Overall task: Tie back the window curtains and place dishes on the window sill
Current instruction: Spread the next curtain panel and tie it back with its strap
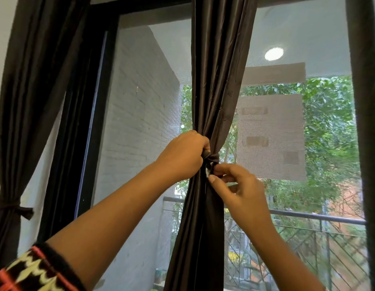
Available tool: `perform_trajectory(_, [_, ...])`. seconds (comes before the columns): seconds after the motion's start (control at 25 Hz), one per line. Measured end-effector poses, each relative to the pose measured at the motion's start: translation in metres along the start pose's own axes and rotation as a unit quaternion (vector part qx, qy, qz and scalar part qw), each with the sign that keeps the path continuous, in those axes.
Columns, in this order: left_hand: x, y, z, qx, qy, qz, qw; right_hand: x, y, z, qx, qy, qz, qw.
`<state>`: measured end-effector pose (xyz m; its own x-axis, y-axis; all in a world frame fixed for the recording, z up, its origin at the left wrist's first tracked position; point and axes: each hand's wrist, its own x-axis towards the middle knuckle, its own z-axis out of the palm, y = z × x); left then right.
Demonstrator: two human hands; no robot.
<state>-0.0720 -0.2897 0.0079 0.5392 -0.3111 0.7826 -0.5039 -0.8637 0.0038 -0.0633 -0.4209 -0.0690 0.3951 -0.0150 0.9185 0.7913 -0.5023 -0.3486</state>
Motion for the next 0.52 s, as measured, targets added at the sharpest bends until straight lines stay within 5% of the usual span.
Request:
perform_trajectory(0.24, [0.004, -0.003, 0.002, -0.128, 0.001, -0.013, 0.992, 0.011, -0.004, 0.011, 0.059, 0.030, 0.076, 0.995])
perform_trajectory(0.36, [0.000, -0.010, 0.007, -0.213, 0.063, -0.031, 0.975, 0.013, -0.001, 0.008, 0.066, 0.034, 0.075, 0.994])
perform_trajectory(0.52, [-0.004, -0.014, 0.015, -0.192, 0.189, -0.032, 0.962, 0.017, 0.003, -0.012, 0.064, 0.036, 0.070, 0.995])
